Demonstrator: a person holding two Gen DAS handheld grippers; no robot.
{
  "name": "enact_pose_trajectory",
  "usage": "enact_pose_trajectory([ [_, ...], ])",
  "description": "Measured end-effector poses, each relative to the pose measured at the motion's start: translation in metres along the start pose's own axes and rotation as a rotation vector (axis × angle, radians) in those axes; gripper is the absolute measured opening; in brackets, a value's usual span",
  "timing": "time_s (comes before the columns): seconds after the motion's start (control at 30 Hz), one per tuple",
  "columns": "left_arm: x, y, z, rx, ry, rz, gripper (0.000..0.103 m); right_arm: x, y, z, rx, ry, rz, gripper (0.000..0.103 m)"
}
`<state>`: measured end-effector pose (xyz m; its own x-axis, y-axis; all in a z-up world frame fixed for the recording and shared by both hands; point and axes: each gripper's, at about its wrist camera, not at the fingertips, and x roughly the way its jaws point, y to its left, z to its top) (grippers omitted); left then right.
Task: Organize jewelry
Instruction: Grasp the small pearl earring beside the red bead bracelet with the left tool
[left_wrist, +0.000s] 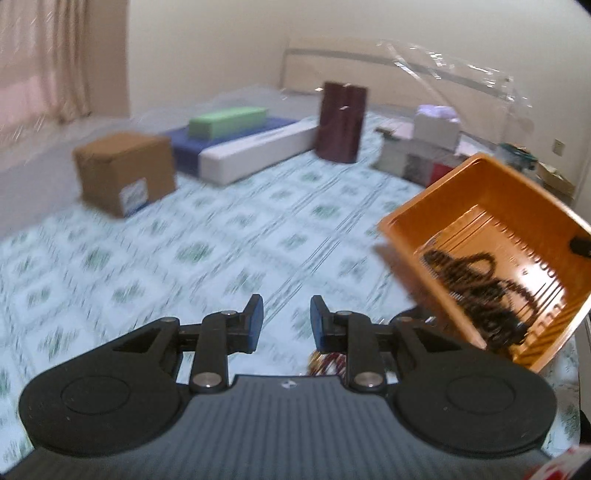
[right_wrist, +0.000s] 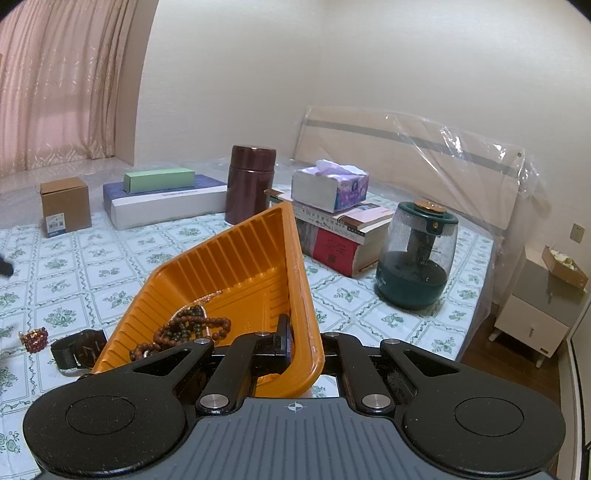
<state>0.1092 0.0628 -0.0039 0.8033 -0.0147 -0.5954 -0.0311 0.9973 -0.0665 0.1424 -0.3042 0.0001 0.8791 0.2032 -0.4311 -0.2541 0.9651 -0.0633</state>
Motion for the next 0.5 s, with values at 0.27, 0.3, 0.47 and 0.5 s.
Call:
enact_pose_trajectory([
  [0.27, 0.005, 0.002, -0.033, 0.039, 0.074, -0.003, 0.024, 0.0, 0.0, 0.0, -0.002, -0.001, -0.001, 0.006],
  [0.3, 0.007, -0.001, -0.036, 0.049, 0.078, -0.01, 0.024, 0.0, 0.0, 0.0, -0.003, -0.001, -0.002, 0.006],
  [0.47, 0.02, -0.014, -0.045, 0.098, 0.092, -0.02, 0.024, 0.0, 0.0, 0.0, -0.003, 0.0, -0.001, 0.006],
  [0.5, 0.022, -0.015, -0.047, 0.107, 0.095, -0.019, 0.024, 0.0, 0.0, 0.0, -0.003, 0.001, -0.001, 0.006],
])
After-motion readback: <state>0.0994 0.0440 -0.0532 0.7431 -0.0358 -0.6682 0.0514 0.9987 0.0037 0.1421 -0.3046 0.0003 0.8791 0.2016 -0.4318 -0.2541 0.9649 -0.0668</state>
